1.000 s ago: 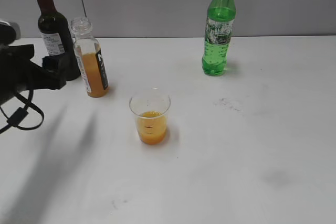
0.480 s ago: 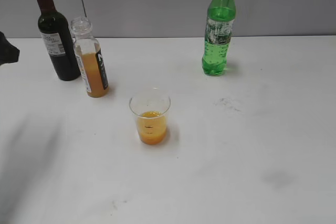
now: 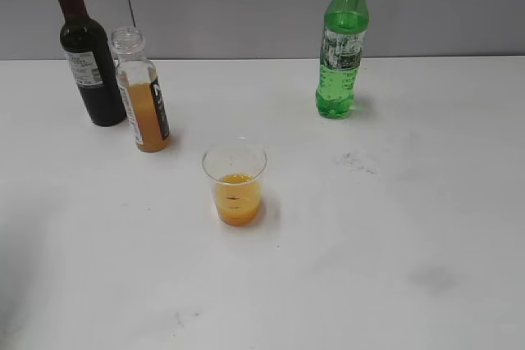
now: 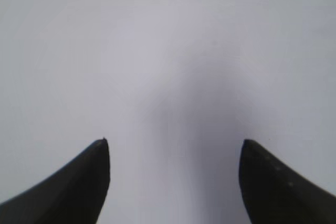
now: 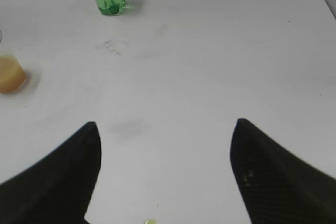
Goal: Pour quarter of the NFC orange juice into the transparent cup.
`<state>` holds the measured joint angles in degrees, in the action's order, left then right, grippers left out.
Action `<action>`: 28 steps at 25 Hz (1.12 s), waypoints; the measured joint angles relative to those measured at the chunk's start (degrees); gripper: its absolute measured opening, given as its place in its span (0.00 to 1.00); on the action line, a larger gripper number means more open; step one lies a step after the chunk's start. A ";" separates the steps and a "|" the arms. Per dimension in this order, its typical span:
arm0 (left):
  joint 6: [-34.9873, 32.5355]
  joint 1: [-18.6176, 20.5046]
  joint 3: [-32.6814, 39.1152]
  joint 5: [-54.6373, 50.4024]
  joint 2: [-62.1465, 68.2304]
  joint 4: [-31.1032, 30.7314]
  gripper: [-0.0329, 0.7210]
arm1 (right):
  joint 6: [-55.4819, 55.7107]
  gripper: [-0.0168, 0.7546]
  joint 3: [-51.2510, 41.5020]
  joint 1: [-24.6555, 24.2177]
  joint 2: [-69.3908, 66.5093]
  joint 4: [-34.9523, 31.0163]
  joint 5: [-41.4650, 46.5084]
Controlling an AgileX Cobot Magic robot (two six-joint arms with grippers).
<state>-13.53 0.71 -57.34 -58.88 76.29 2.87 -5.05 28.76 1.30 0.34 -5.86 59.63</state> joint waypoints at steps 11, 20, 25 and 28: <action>1.74 0.00 12.04 -4.56 -13.87 -1.81 0.81 | 0.00 0.79 0.00 0.00 0.00 0.00 0.00; 2.12 0.00 24.07 -3.09 -36.81 -1.81 0.81 | 0.07 0.79 0.00 0.00 0.00 0.00 0.00; 4.69 0.00 28.81 -3.22 -49.61 -1.62 0.81 | -0.01 0.79 0.00 0.00 0.00 0.00 0.00; 5.28 0.00 29.34 -3.28 -57.07 -1.62 0.81 | 0.03 0.79 0.00 0.00 0.00 0.00 0.00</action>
<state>-8.24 0.71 -28.01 -62.16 19.23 1.25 -5.02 28.76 1.30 0.34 -5.86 59.63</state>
